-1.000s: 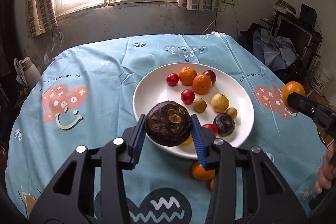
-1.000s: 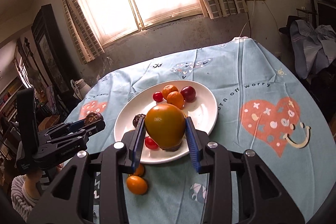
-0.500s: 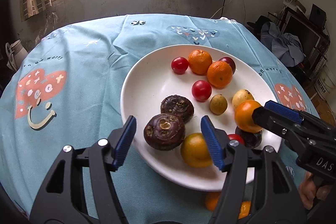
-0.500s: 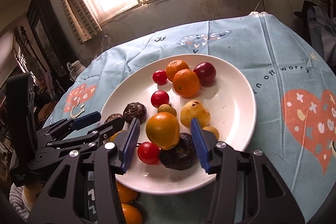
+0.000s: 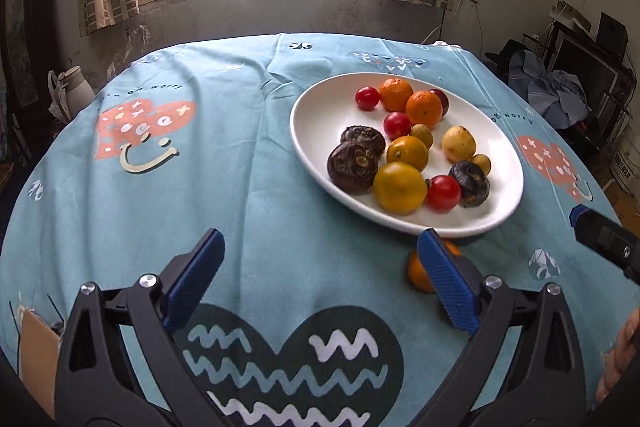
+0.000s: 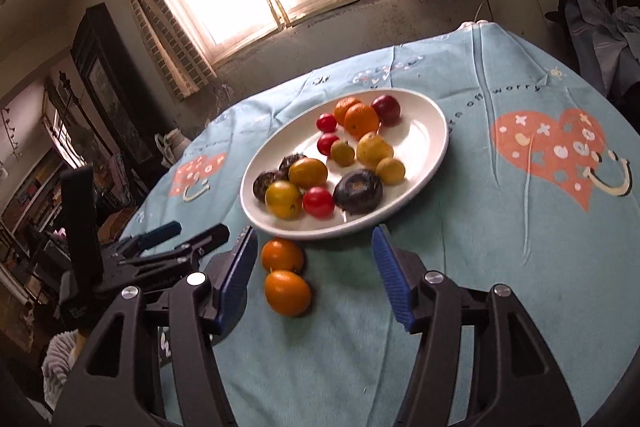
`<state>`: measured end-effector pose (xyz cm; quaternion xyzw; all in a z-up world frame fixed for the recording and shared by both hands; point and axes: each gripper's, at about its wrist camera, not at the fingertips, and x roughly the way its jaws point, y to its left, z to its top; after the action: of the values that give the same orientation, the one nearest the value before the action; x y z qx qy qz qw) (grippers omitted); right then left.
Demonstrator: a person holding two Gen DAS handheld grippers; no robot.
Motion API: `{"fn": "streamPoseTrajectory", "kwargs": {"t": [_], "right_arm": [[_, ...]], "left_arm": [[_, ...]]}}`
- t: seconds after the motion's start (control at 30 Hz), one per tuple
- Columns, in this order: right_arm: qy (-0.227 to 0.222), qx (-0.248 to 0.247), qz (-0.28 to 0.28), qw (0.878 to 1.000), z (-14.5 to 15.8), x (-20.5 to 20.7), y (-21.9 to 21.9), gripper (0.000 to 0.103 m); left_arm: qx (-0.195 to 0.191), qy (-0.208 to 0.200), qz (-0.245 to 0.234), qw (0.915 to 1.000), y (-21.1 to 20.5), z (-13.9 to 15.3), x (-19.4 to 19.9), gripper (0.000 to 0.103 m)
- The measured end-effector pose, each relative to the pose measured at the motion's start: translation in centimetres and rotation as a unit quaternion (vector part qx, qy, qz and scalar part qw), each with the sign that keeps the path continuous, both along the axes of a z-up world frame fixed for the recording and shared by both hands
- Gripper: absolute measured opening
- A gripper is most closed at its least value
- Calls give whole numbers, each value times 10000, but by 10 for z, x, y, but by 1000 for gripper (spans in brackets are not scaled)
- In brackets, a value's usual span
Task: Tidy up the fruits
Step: 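Grasp another orange with the right tool, then grasp the last orange with the left tool while the right tool holds its orange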
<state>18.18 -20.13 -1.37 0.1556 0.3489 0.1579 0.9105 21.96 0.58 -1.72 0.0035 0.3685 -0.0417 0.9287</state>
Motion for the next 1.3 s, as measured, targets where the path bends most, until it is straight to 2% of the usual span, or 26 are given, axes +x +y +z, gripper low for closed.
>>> {"fn": "streamPoseTrajectory", "kwargs": {"t": [0.07, 0.2, 0.37, 0.5, 0.6, 0.83, 0.97, 1.07, 1.2, 1.3], "right_arm": [[137, -392, 203, 9989, -10, -3, 18, 60], [65, -1088, 492, 9928, -22, -3, 47, 60], [45, -1348, 734, 9881, -31, -1, 62, 60], [3, -1451, 877, 9855, -32, 2, 70, 58], [30, -1457, 952, 9847, -33, 4, 73, 53], [232, -1494, 898, 9844, -39, 17, 77, 48], [543, -1320, 873, 9859, -46, 26, 68, 36], [420, -1356, 802, 9866, -36, 16, 55, 36], [70, -962, 446, 9943, -12, 3, 29, 36], [-80, -771, 274, 9966, -4, 0, 21, 36]], "left_arm": [[80, -28, 124, 9999, 8, -2, -12, 101], [-38, 39, 355, 9994, 24, -4, -18, 101], [-257, 203, 465, 9984, 34, -7, -11, 101], [-200, 207, 382, 9989, 27, -7, -11, 101], [-95, 193, 292, 9993, 19, -7, -11, 101], [117, 260, 127, 9995, 6, -13, -10, 101], [219, 275, 77, 9994, 2, -16, -10, 101], [203, 275, 16, 9994, 1, -16, -11, 101], [161, 281, -306, 9990, -12, -18, -13, 101], [309, 278, -563, 9975, -29, -21, -13, 101]]}}
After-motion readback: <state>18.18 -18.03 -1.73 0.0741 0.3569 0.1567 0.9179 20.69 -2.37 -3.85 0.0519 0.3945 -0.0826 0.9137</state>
